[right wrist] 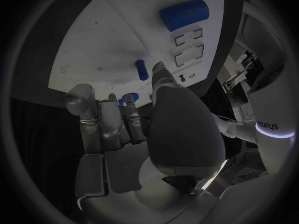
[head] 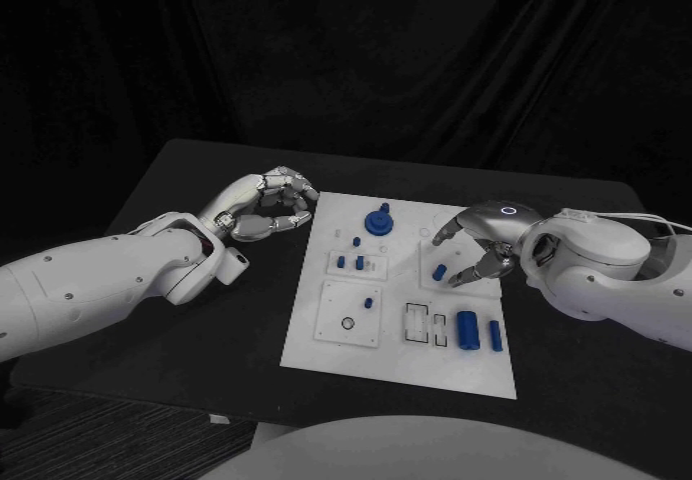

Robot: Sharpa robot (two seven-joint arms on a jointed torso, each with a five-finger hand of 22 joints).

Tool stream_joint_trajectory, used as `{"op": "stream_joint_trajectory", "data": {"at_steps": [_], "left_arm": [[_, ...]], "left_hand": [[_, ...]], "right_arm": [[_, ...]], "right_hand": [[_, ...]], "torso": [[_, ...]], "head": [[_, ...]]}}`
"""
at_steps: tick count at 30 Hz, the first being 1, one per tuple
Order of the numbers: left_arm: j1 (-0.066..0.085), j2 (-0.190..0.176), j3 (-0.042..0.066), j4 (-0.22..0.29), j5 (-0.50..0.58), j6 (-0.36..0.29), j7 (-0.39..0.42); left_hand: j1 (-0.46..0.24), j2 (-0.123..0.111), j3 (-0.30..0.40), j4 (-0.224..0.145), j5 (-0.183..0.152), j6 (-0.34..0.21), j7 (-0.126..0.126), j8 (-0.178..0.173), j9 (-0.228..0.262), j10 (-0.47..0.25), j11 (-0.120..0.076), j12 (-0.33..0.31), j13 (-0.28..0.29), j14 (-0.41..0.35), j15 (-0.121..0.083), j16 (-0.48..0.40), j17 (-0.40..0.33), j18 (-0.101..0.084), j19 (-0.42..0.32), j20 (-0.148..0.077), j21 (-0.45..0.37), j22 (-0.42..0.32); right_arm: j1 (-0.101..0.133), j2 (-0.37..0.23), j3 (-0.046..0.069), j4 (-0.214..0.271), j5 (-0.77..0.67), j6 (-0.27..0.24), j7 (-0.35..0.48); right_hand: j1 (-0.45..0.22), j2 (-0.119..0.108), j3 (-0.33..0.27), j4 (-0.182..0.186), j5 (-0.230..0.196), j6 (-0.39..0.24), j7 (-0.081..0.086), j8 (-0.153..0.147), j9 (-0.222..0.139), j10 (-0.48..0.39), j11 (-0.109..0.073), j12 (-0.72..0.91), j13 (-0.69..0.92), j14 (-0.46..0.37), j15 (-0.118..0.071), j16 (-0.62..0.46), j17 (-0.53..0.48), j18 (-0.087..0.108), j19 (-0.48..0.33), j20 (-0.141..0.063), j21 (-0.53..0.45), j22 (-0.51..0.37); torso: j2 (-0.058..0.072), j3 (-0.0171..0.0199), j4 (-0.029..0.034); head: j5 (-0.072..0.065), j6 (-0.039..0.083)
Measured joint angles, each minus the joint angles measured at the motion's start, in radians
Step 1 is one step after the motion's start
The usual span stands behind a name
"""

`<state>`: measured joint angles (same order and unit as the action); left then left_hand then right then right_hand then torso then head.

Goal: Assemble the parts on the task board

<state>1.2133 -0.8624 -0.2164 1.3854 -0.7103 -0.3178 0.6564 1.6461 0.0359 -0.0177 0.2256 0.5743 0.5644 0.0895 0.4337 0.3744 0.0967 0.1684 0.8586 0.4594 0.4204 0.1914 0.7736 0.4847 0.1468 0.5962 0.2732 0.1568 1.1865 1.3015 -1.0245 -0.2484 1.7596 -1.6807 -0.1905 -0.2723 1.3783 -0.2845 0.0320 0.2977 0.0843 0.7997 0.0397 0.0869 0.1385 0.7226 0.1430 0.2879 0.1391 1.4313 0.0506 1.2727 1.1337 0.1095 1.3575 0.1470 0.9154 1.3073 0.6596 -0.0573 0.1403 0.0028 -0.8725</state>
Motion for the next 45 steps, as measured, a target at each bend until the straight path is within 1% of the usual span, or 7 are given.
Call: {"op": "stream_joint_trajectory", "data": {"at_steps": [5,10,18,31,37,40,45], "left_arm": [[-0.001,0.002,0.000,-0.002,0.000,0.002,-0.001],[-0.003,0.002,0.000,-0.003,0.000,0.004,-0.001],[-0.003,0.002,0.000,-0.003,0.000,0.008,-0.003],[-0.005,0.004,0.000,-0.005,0.000,0.014,-0.006],[-0.006,0.004,0.000,-0.006,0.000,0.018,-0.009],[-0.007,0.004,0.000,-0.006,0.000,0.020,-0.010],[-0.008,0.002,0.000,-0.005,0.000,0.023,-0.014]], "left_hand": [[0.000,0.000,-0.001,-0.001,0.004,0.000,0.000,0.000,-0.001,0.000,0.000,0.000,0.000,0.000,0.000,0.000,0.000,0.000,0.000,0.000,0.000,0.003],[0.001,0.001,0.000,-0.002,0.004,0.000,0.000,0.000,-0.002,0.000,0.000,0.000,0.000,0.000,0.000,0.000,0.000,0.000,0.000,0.000,0.000,0.004],[0.004,0.004,0.003,-0.005,0.004,-0.004,0.004,0.000,-0.002,0.000,0.000,0.000,-0.001,0.007,0.000,0.000,-0.001,0.000,0.003,-0.003,0.000,0.006],[0.004,0.004,0.006,-0.008,0.008,-0.004,0.004,0.000,-0.005,0.000,0.005,0.000,-0.003,0.007,0.000,0.000,-0.001,0.000,0.003,-0.003,0.000,0.010],[0.008,0.008,0.007,-0.009,0.008,-0.003,0.003,0.000,-0.005,-0.001,0.006,0.000,-0.003,0.007,0.000,0.000,-0.002,0.000,0.003,-0.004,0.004,0.013],[0.008,0.008,0.007,-0.009,0.008,0.000,0.007,0.000,-0.006,-0.001,0.006,0.000,-0.004,0.011,0.003,0.000,-0.002,0.000,0.007,0.000,0.005,0.015],[0.008,0.008,0.009,-0.016,0.008,0.000,0.007,0.000,-0.007,-0.001,0.006,0.000,-0.005,0.014,0.000,0.000,-0.003,0.000,0.011,-0.003,0.006,0.020]], "right_arm": [[-0.017,0.009,0.000,-0.011,0.002,-0.001,0.004],[-0.033,0.023,0.000,-0.025,0.003,-0.010,0.016],[-0.053,0.044,0.000,-0.047,0.004,-0.043,0.048],[-0.065,0.060,0.000,-0.059,0.004,-0.071,0.081],[-0.067,0.059,0.000,-0.059,0.006,-0.071,0.090],[-0.067,0.057,0.000,-0.057,0.012,-0.071,0.096],[-0.067,0.048,0.000,-0.051,0.026,-0.073,0.107]], "right_hand": [[0.040,0.040,0.038,-0.003,0.025,0.024,0.034,-0.002,-0.012,0.070,-0.005,-0.002,-0.025,0.005,-0.003,0.013,0.004,0.000,0.013,0.000,0.022,0.000],[0.106,0.106,0.086,-0.026,0.127,0.069,0.079,-0.002,-0.021,0.149,-0.020,-0.022,-0.052,0.025,-0.018,0.035,0.026,0.000,0.033,-0.013,0.070,0.001],[0.120,0.136,0.114,-0.058,0.162,0.130,0.119,-0.002,-0.032,0.252,-0.036,-0.051,-0.072,0.034,-0.027,0.055,0.049,0.000,0.054,-0.027,0.122,0.001],[0.108,0.148,0.138,-0.076,0.145,0.188,0.119,-0.002,-0.044,0.357,-0.047,-0.091,-0.075,0.035,-0.034,0.072,0.068,-0.016,0.078,-0.033,0.180,0.001],[0.137,0.168,0.197,-0.090,0.134,0.256,0.098,0.010,-0.045,0.423,-0.064,-0.129,-0.076,0.035,-0.051,0.072,0.067,-0.016,0.088,-0.043,0.191,0.001],[0.163,0.171,0.239,-0.113,0.108,0.284,0.088,0.013,-0.045,0.450,-0.069,-0.150,-0.079,0.033,-0.055,0.072,0.063,-0.016,0.087,-0.049,0.195,0.000],[0.182,0.167,0.347,-0.158,-0.001,0.317,0.087,0.013,-0.048,0.480,-0.064,-0.191,-0.081,0.034,-0.063,0.071,0.061,-0.016,0.090,-0.052,0.200,0.000]], "torso": [[0.000,0.0024,-0.0006],[0.000,0.0024,0.0011],[-0.001,0.0012,-0.0006],[-0.001,0.0004,0.0016],[0.000,0.0004,0.0018],[0.000,0.0002,0.0017],[0.000,0.0001,0.0010]], "head": [[0.002,0.000],[0.000,0.000],[0.005,0.000],[0.002,0.000],[0.003,0.000],[0.004,0.000],[0.007,0.000]]}}
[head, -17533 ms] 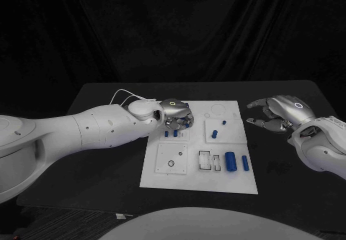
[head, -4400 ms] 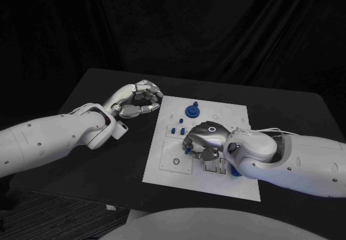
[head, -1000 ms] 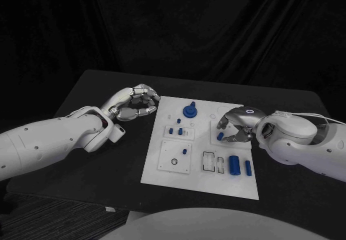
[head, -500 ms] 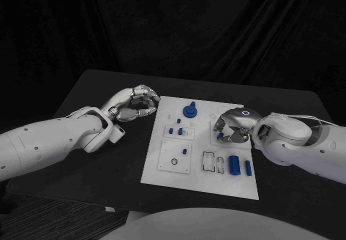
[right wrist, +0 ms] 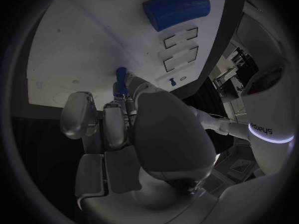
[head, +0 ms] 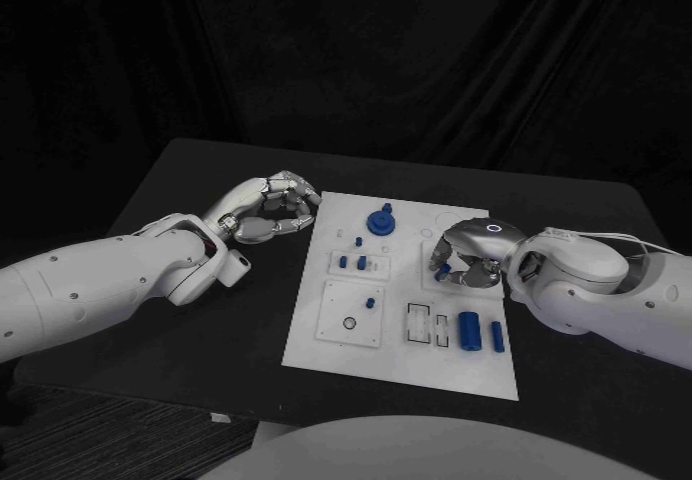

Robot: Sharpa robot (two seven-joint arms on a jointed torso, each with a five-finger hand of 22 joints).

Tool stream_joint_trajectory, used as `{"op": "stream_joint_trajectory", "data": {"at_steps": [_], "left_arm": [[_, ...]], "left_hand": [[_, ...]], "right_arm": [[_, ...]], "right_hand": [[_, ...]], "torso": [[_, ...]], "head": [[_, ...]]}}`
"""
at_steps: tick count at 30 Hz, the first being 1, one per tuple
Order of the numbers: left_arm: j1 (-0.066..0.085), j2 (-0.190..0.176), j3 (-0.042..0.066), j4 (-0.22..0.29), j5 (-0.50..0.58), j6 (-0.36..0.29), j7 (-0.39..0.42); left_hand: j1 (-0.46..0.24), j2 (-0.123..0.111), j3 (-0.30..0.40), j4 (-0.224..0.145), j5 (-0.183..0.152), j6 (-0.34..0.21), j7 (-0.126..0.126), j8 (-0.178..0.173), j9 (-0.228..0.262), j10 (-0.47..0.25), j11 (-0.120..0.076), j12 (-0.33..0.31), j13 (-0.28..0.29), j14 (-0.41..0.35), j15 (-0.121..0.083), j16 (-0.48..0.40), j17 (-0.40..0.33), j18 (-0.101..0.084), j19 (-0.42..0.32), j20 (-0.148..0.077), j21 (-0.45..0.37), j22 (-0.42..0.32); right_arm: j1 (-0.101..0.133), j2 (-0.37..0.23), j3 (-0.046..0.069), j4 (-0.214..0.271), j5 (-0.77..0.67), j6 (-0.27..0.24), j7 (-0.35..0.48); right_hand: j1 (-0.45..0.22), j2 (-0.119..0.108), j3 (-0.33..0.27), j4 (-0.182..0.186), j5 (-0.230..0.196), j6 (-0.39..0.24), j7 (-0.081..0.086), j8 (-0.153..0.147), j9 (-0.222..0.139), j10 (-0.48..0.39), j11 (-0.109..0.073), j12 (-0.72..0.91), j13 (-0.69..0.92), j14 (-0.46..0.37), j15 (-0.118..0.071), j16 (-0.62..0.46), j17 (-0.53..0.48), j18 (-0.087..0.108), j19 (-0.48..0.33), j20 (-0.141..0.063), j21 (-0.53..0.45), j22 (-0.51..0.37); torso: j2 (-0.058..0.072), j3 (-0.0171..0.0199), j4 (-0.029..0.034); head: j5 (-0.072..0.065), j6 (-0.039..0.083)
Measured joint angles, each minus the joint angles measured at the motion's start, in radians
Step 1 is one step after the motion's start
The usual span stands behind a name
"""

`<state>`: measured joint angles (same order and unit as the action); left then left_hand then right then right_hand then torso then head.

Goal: Assemble the parts on the task board

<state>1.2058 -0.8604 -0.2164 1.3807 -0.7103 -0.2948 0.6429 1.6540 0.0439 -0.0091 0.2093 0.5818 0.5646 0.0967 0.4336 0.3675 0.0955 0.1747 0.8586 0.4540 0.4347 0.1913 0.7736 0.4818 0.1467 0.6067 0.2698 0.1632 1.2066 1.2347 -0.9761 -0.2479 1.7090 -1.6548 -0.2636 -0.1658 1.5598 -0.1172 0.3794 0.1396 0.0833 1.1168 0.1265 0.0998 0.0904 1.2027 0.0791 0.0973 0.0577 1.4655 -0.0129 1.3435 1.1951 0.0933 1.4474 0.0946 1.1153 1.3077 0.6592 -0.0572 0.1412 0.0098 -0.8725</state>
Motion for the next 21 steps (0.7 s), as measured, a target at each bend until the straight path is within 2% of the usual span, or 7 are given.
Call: {"op": "stream_joint_trajectory", "data": {"at_steps": [11,13,14,15,16,18,21], "left_arm": [[-0.001,0.002,0.000,0.000,0.000,0.007,-0.007],[-0.001,0.003,0.000,0.000,0.000,0.008,-0.008],[-0.001,0.003,0.000,0.000,0.000,0.009,-0.009],[-0.001,0.004,0.000,0.000,0.000,0.010,-0.010],[-0.001,0.004,0.000,0.000,0.000,0.010,-0.010],[-0.001,0.005,0.000,0.000,0.000,0.012,-0.011],[-0.001,0.005,0.000,-0.001,0.000,0.014,-0.012]], "left_hand": [[0.000,0.000,0.002,-0.007,0.000,0.000,0.007,0.000,-0.004,0.003,0.003,0.000,-0.003,0.006,0.001,0.000,-0.002,0.000,0.007,0.000,0.013,0.014],[0.000,0.000,0.003,-0.008,0.000,0.000,0.007,0.000,-0.005,0.003,0.003,0.000,-0.004,0.007,0.000,0.000,-0.002,0.000,0.010,-0.003,0.014,0.017],[0.000,0.000,0.003,-0.008,0.000,0.000,0.007,0.000,-0.005,0.003,0.003,0.000,-0.004,0.007,0.000,0.000,-0.002,0.000,0.011,-0.004,0.014,0.019],[0.000,0.000,0.003,-0.008,0.000,0.000,0.007,0.000,-0.006,0.003,0.003,0.000,-0.004,0.007,0.000,0.000,-0.002,0.000,0.011,-0.004,0.014,0.020],[0.000,0.000,0.004,-0.010,0.000,0.000,0.007,0.000,-0.006,0.003,0.003,0.000,-0.005,0.007,0.000,0.000,-0.002,0.000,0.011,-0.004,0.017,0.021],[0.000,0.000,0.005,-0.011,0.000,0.000,0.007,0.000,-0.007,0.006,0.006,0.000,-0.005,0.007,0.000,-0.002,-0.002,0.000,0.011,-0.004,0.019,0.022],[0.000,0.000,0.005,-0.011,0.000,0.000,0.007,0.000,-0.007,0.006,0.006,0.000,-0.005,0.007,0.000,-0.003,-0.002,0.000,0.011,-0.004,0.019,0.024]], "right_arm": [[0.000,-0.006,0.000,0.004,0.017,-0.010,0.011],[0.000,-0.006,0.000,0.004,0.019,-0.010,0.011],[0.000,-0.007,0.001,0.003,0.019,-0.010,0.011],[0.000,-0.007,0.001,0.002,0.020,-0.010,0.011],[0.000,-0.007,0.001,0.001,0.020,-0.010,0.011],[0.000,-0.007,0.001,0.001,0.021,-0.010,0.011],[0.000,-0.007,0.000,0.000,0.021,-0.008,0.009]], "right_hand": [[-0.014,-0.016,0.071,-0.051,-0.022,0.021,-0.003,-0.006,-0.002,0.014,0.013,-0.017,0.004,0.000,0.000,-0.003,0.003,0.000,-0.004,-0.003,0.004,0.000],[-0.033,-0.034,0.076,-0.049,-0.022,0.021,-0.003,-0.013,-0.004,0.017,0.013,-0.023,0.009,0.000,0.000,-0.003,0.003,0.000,-0.004,-0.003,0.004,0.000],[-0.042,-0.040,0.077,-0.050,-0.022,0.021,-0.003,-0.016,-0.004,0.031,0.000,-0.028,0.009,0.000,0.000,-0.003,0.003,0.000,-0.004,-0.003,0.004,0.000],[-0.060,-0.046,0.074,-0.046,-0.022,0.016,0.000,-0.024,-0.008,0.035,-0.002,-0.029,0.009,0.000,0.000,-0.003,0.002,0.000,-0.004,-0.003,0.004,0.000],[-0.099,-0.062,0.063,-0.025,-0.021,-0.024,0.009,-0.034,-0.018,0.031,-0.006,-0.031,0.010,0.001,0.003,-0.010,-0.006,0.000,-0.004,-0.003,-0.002,0.000],[-0.140,-0.088,0.035,-0.002,-0.017,-0.073,0.026,-0.036,-0.025,-0.021,0.008,-0.032,0.009,0.001,0.016,-0.020,-0.021,0.000,-0.013,0.006,-0.026,0.000],[-0.161,-0.102,-0.006,0.006,-0.018,-0.092,0.034,-0.036,-0.025,-0.063,0.018,-0.032,0.006,0.001,0.018,-0.024,-0.031,0.000,-0.023,0.016,-0.051,0.000]], "torso": [[0.000,0.0004,-0.0006],[0.000,0.0005,-0.0006],[0.000,0.0005,-0.0006],[0.000,0.0005,-0.0006],[0.000,0.0005,-0.0006],[-0.001,0.0002,-0.0006],[-0.001,-0.0003,-0.0006]], "head": [[-0.003,0.000],[-0.003,0.000],[-0.003,0.000],[-0.002,0.000],[-0.002,0.000],[-0.002,0.000],[-0.002,0.000]]}}
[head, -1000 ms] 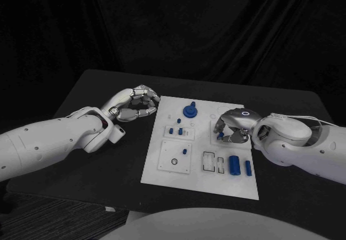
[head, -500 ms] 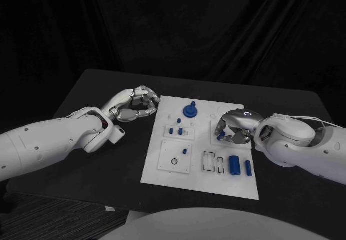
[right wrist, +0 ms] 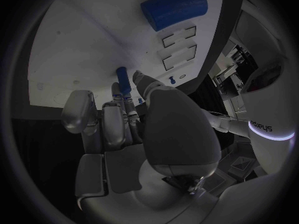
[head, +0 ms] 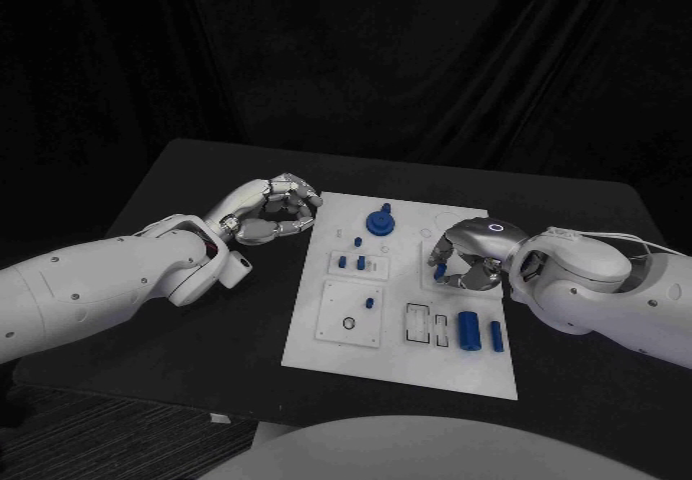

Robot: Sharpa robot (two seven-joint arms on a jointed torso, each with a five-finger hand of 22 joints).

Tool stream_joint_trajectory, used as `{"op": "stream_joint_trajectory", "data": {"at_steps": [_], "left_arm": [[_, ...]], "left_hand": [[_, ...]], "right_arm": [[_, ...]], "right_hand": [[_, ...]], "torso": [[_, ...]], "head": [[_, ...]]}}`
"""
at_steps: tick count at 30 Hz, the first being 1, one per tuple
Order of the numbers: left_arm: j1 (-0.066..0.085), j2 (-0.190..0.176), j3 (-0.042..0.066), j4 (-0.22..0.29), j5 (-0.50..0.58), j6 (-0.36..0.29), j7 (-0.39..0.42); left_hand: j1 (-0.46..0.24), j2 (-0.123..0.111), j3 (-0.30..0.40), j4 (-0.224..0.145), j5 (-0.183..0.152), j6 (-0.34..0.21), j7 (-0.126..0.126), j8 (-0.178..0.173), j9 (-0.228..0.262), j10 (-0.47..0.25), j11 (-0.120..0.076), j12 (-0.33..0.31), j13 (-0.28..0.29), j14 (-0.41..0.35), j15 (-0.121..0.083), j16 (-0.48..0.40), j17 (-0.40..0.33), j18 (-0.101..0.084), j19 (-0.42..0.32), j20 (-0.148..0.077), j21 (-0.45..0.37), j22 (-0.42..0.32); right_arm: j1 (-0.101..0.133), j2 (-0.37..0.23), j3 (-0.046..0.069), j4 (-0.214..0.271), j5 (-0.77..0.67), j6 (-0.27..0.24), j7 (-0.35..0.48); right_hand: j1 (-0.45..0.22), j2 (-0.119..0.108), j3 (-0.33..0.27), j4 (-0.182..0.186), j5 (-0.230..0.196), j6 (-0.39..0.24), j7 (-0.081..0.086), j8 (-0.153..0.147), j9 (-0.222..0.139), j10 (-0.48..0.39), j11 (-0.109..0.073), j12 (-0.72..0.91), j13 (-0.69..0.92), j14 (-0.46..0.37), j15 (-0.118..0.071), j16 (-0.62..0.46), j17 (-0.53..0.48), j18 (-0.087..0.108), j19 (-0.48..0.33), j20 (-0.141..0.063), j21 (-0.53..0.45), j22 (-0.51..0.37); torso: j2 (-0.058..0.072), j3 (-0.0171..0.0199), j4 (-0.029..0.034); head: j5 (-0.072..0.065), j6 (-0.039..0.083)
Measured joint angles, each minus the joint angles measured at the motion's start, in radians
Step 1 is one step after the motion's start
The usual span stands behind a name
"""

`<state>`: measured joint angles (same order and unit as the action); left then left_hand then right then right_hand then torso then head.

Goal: Assemble the parts on the task board

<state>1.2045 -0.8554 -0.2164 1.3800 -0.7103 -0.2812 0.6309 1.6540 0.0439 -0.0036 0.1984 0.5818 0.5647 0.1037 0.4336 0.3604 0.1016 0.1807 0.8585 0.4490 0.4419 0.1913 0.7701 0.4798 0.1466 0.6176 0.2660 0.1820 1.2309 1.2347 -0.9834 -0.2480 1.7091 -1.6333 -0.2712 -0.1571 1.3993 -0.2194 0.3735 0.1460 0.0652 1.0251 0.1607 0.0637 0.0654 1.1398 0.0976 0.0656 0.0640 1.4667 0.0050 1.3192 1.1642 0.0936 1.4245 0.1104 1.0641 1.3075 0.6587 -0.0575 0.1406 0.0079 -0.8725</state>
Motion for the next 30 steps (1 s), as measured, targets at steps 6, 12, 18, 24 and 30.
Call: {"op": "stream_joint_trajectory", "data": {"at_steps": [6,12,18,24,30], "left_arm": [[0.000,0.000,0.000,-0.001,0.000,0.003,-0.002],[-0.001,0.001,0.000,-0.002,0.000,0.007,-0.004],[-0.001,0.002,0.000,-0.003,0.000,0.010,-0.006],[-0.002,0.003,0.000,-0.004,0.000,0.013,-0.009],[-0.002,0.004,0.000,-0.006,0.000,0.017,-0.012]], "left_hand": [[0.000,0.000,0.003,-0.003,0.000,0.000,0.000,0.000,-0.002,-0.004,0.004,0.000,-0.001,0.000,0.000,0.000,-0.001,0.000,0.007,0.000,0.004,0.005],[0.000,0.000,0.000,-0.006,0.000,0.000,0.000,0.000,-0.004,-0.004,0.004,0.000,-0.002,0.007,0.000,0.000,-0.001,0.000,0.007,0.000,0.007,0.009],[0.000,0.000,0.003,-0.008,0.000,0.004,0.004,0.000,-0.004,-0.004,0.004,0.000,-0.004,0.007,0.000,0.000,-0.002,0.000,0.011,-0.003,0.011,0.016],[0.000,0.000,0.003,-0.008,0.000,0.004,0.004,0.000,-0.005,-0.004,0.004,0.000,-0.005,0.007,0.000,0.000,-0.002,0.000,0.011,-0.003,0.011,0.017],[0.000,0.000,0.003,-0.008,0.000,0.004,0.004,0.000,-0.005,-0.004,0.003,0.000,-0.005,0.007,0.000,0.000,-0.002,0.000,0.011,-0.003,0.015,0.018]], "right_arm": [[0.000,-0.003,0.000,-0.002,-0.004,0.005,-0.013],[0.000,-0.004,0.000,-0.005,-0.010,0.008,-0.030],[0.000,-0.003,0.000,-0.008,-0.014,0.007,-0.039],[0.000,0.002,0.000,-0.011,-0.017,0.002,-0.039],[0.000,0.007,0.000,-0.013,-0.018,-0.011,-0.036]], "right_hand": [[-0.019,0.003,-0.123,0.017,-0.005,-0.011,0.000,0.000,0.005,-0.055,0.004,0.007,0.002,0.000,0.006,-0.014,-0.019,0.000,-0.015,0.008,-0.042,0.000],[0.001,0.028,-0.173,0.025,-0.003,-0.010,-0.015,0.000,0.010,-0.055,0.004,0.027,0.008,0.000,0.006,-0.014,-0.021,0.000,-0.017,0.005,-0.050,0.000],[0.038,0.065,-0.167,0.008,0.087,0.028,-0.023,0.020,0.027,-0.030,-0.010,0.055,0.013,0.000,0.006,-0.014,-0.024,0.000,-0.020,0.002,-0.057,0.000],[0.054,0.072,-0.148,0.002,0.113,0.051,-0.025,0.024,0.039,0.007,-0.017,0.070,0.014,0.000,-0.001,-0.014,-0.024,0.000,-0.024,-0.001,-0.057,0.000],[0.054,0.072,-0.140,0.007,0.113,0.056,-0.027,0.024,0.040,0.027,-0.021,0.074,0.014,0.000,-0.002,-0.014,-0.019,0.000,-0.020,-0.005,-0.051,0.000]], "torso": [[0.000,-0.0004,0.0007],[0.000,-0.0003,0.0015],[0.000,0.0002,0.0012],[0.000,0.0003,0.0008],[0.000,0.0004,0.0005]], "head": [[-0.003,0.000],[-0.006,0.000],[-0.005,0.000],[-0.004,0.000],[-0.002,0.000]]}}
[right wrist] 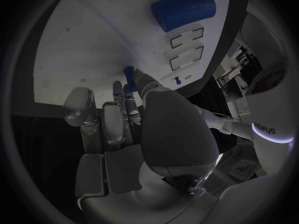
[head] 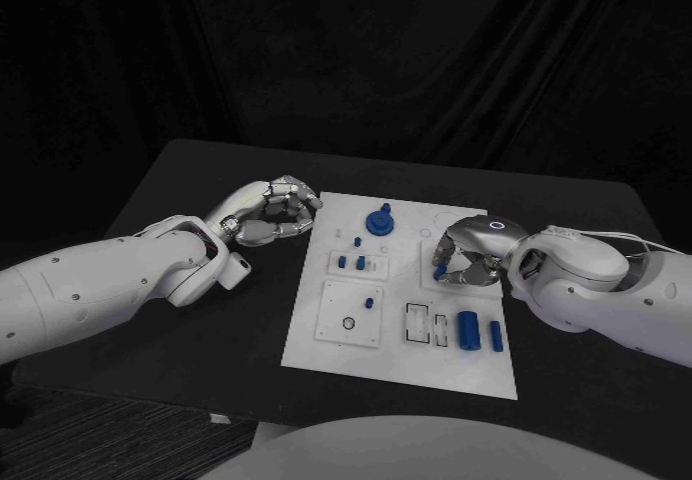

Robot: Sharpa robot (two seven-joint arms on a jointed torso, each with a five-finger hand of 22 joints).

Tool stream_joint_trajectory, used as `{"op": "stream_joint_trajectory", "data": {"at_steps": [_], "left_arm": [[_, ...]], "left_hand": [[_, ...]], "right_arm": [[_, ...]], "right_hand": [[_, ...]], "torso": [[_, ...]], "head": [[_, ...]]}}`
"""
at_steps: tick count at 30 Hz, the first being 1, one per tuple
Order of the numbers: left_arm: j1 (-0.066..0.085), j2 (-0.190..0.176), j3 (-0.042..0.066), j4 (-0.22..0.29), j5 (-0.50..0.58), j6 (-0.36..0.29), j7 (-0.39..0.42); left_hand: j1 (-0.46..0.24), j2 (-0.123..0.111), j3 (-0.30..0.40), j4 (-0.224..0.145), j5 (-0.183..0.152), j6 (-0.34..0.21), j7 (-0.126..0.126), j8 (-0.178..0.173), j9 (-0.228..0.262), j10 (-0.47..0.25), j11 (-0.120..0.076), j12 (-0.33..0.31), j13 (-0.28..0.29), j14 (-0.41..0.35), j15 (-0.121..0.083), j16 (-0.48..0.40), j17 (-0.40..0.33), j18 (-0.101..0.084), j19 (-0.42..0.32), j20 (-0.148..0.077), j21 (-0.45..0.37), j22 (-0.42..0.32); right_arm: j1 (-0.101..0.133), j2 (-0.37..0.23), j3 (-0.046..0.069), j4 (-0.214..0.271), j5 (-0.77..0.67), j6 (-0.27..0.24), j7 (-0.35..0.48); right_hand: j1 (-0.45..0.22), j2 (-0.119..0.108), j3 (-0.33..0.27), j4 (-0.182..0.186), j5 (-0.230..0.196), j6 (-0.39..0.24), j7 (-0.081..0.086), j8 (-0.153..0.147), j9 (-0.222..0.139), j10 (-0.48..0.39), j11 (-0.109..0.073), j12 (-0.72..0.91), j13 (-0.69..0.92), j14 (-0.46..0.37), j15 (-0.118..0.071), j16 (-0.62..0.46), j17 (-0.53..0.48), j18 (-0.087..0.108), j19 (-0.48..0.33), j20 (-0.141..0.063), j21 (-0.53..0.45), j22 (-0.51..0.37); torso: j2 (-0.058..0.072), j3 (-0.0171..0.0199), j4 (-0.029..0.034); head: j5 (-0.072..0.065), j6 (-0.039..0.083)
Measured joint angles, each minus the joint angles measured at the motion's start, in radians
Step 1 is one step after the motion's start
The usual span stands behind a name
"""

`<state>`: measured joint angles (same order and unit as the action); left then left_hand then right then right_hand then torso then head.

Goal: Assemble the parts on the task board

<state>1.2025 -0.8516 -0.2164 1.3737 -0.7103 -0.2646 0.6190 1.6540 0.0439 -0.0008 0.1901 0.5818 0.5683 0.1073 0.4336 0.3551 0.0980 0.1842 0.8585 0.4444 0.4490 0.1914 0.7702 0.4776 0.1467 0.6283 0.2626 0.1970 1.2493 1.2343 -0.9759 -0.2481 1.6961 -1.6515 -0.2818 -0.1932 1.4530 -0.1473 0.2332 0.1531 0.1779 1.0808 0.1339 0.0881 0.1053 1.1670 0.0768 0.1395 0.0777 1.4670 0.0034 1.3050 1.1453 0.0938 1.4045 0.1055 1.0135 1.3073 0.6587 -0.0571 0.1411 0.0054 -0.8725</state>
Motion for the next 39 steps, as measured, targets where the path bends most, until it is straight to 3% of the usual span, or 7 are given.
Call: {"op": "stream_joint_trajectory", "data": {"at_steps": [16,21,26,30,39], "left_arm": [[-0.001,0.004,0.000,-0.005,0.000,0.009,-0.011],[-0.001,0.004,0.000,-0.005,0.000,0.012,-0.014],[-0.001,0.004,0.000,-0.006,0.000,0.014,-0.016],[-0.001,0.004,0.000,-0.005,0.000,0.015,-0.017],[-0.002,-0.001,0.000,-0.002,0.000,0.016,-0.019]], "left_hand": [[0.000,0.000,0.003,-0.003,0.000,0.004,0.004,0.000,-0.003,0.004,0.003,0.000,-0.002,0.000,0.000,0.000,-0.001,0.000,0.000,0.000,0.004,0.010],[0.000,0.000,0.003,-0.008,0.000,0.004,0.004,0.000,-0.003,0.004,0.003,0.000,-0.002,0.000,0.000,-0.004,-0.001,0.000,0.000,0.000,0.008,0.012],[0.000,0.000,0.003,-0.008,0.000,0.004,0.004,0.000,-0.003,0.004,0.003,0.000,-0.002,0.000,0.000,-0.004,-0.002,0.000,0.000,0.000,0.008,0.012],[0.000,0.000,0.003,-0.008,0.000,0.007,0.007,0.000,-0.004,0.007,0.007,0.000,-0.003,0.000,0.000,-0.004,-0.002,0.000,0.000,0.000,0.008,0.015],[0.000,0.000,0.006,-0.011,0.000,0.007,0.007,0.000,-0.005,0.003,0.010,0.000,-0.003,0.003,0.004,-0.004,-0.002,0.000,0.000,0.000,0.012,0.017]], "right_arm": [[-0.003,0.005,0.000,-0.002,-0.002,-0.015,0.005],[-0.004,0.006,0.000,-0.001,-0.002,-0.015,0.008],[-0.004,0.005,0.000,0.002,-0.002,-0.015,0.012],[-0.004,0.000,0.000,0.009,-0.002,-0.018,0.014],[-0.001,-0.034,0.000,0.051,-0.002,-0.058,0.017]], "right_hand": [[0.003,-0.003,0.015,0.005,-0.013,-0.015,0.007,-0.012,-0.001,0.020,-0.006,0.000,-0.005,-0.002,-0.006,0.000,-0.001,0.000,0.004,-0.004,0.005,0.001],[0.029,-0.003,0.047,-0.008,0.024,-0.001,-0.006,-0.012,0.005,0.041,-0.013,0.000,-0.007,-0.002,-0.013,-0.004,-0.008,0.000,0.009,-0.009,0.005,0.001],[0.045,-0.003,0.071,-0.024,0.053,0.042,-0.017,0.009,0.019,0.062,-0.022,-0.001,-0.010,-0.001,-0.019,-0.004,-0.010,0.000,0.016,-0.016,0.013,0.001],[0.048,-0.003,0.084,-0.032,0.054,0.067,-0.024,0.020,0.031,0.079,-0.029,-0.007,-0.011,-0.001,-0.026,-0.008,-0.010,0.000,0.016,-0.023,0.014,0.001],[0.058,0.002,0.092,-0.040,0.051,0.100,-0.032,0.032,0.049,0.085,-0.023,-0.006,-0.010,-0.002,-0.034,-0.012,-0.014,0.000,0.016,-0.030,0.020,0.000]], "torso": [[0.001,0.0000,0.0006],[0.001,0.0000,0.0008],[0.001,0.0000,0.0007],[0.000,0.0000,0.0007],[-0.001,0.0000,0.0004]], "head": [[0.001,0.000],[-0.001,0.000],[0.000,0.000],[0.001,0.000],[0.013,0.000]]}}
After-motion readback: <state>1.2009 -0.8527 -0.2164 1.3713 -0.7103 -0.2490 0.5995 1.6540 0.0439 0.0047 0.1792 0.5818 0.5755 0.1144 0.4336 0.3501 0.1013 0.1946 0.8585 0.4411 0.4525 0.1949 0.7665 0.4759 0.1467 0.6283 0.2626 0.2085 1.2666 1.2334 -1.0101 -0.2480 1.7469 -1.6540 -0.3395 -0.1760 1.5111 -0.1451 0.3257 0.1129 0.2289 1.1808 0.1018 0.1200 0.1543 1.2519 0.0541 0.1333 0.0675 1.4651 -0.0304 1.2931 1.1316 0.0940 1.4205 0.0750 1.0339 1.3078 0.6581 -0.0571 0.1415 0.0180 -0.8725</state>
